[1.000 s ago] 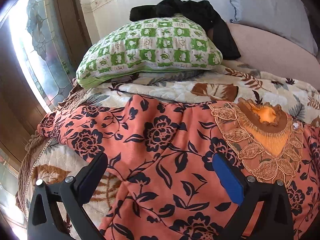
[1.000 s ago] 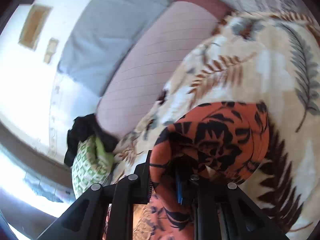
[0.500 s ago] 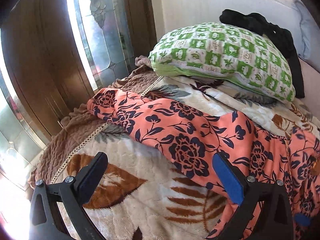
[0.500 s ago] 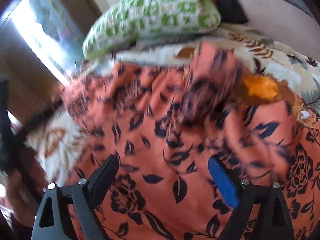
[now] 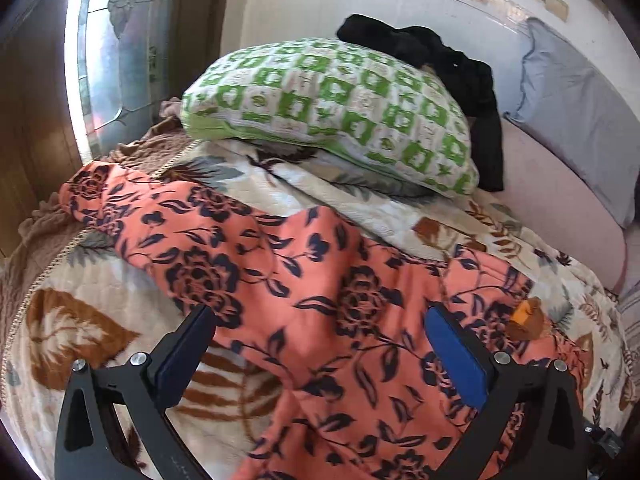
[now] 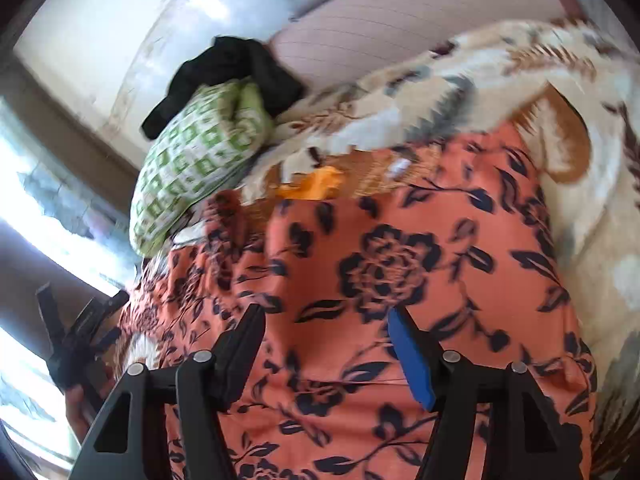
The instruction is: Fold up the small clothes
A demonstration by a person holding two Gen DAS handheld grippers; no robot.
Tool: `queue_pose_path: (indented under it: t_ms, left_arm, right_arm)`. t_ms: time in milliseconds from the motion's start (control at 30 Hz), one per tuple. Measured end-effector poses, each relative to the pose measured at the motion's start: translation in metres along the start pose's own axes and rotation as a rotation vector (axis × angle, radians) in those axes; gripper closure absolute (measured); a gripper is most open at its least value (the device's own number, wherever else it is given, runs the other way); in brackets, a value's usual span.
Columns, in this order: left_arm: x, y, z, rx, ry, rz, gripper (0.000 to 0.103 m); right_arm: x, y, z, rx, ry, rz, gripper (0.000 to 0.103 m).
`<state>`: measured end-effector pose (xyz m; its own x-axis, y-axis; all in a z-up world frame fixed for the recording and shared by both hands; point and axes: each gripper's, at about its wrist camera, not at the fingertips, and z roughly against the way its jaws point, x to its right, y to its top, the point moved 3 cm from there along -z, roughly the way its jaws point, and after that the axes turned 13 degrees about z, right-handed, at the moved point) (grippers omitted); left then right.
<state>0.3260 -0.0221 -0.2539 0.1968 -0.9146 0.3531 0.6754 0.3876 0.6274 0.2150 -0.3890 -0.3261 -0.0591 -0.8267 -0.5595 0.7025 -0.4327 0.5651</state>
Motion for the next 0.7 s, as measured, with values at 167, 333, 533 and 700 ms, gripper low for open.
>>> queue_pose_path:
  t_ms: [167, 333, 533, 700]
  left_arm:
    - [0.042, -0.019, -0.004, 0.002, -0.057, -0.046, 0.000]
    - [0.097, -0.002, -0.014, -0.024, -0.075, -0.015, 0.000]
    - [0.155, -0.002, -0.036, -0.118, -0.016, -0.083, 0.000]
    - [0.161, -0.007, -0.058, -0.147, 0.081, -0.073, 0.000]
  right_arm:
    - [0.064, -0.004, -0.019, -0.054, 0.098, -0.378, 0.084]
    - [0.069, 0.003, -0.028, -0.107, 0.130, -0.417, 0.083]
    - [0.072, -0.004, -0.026, -0.128, 0.150, -0.436, 0.083]
    - [0.074, -0.005, -0.025, -0.137, 0.154, -0.446, 0.082]
